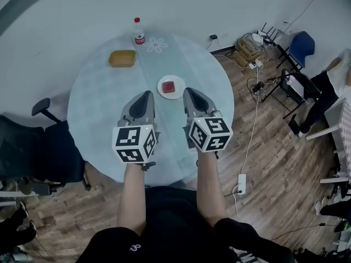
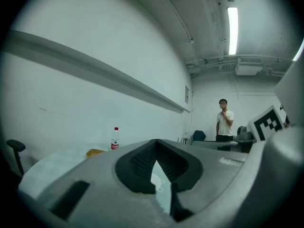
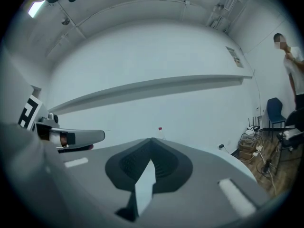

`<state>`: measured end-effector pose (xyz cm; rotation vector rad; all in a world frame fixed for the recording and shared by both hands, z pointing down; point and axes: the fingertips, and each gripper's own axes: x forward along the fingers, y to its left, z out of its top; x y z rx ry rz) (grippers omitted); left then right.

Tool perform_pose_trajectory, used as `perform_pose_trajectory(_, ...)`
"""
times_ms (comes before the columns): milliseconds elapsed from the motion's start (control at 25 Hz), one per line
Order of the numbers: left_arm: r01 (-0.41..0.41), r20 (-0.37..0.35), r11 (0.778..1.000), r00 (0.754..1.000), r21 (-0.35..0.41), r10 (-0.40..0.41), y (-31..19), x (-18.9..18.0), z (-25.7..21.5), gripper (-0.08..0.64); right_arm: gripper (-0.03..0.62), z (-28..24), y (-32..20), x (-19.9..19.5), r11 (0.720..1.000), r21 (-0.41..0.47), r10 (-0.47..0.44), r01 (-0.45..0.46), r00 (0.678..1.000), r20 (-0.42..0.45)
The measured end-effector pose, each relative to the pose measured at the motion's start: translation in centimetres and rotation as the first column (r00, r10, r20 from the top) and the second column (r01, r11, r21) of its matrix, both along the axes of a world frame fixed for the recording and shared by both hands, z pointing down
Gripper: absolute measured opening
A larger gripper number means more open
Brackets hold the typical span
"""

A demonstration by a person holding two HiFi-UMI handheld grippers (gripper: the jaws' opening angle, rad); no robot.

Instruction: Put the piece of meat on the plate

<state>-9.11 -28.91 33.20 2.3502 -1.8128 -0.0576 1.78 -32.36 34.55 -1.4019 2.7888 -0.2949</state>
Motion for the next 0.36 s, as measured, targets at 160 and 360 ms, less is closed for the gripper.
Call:
perform_pose_trajectory(160, 0.005, 0.009, 1.0, 1.0, -0.012, -0.005, 0.5, -1.2, 0.6, -0.005, 0.008, 0.2, 0.3, -1.0, 1.0, 0.003, -0.008, 0.008, 1.0, -0.009)
perform_pose_trajectory(360, 0.031, 0.036, 0.998, 0.999, -0.051, -0.03, 0.6, -0.5, 2.5, -0.005, 0.008, 0.2, 0.2, -0.5, 0.999, 0.015, -0.042, 0.043, 0.999, -0.027)
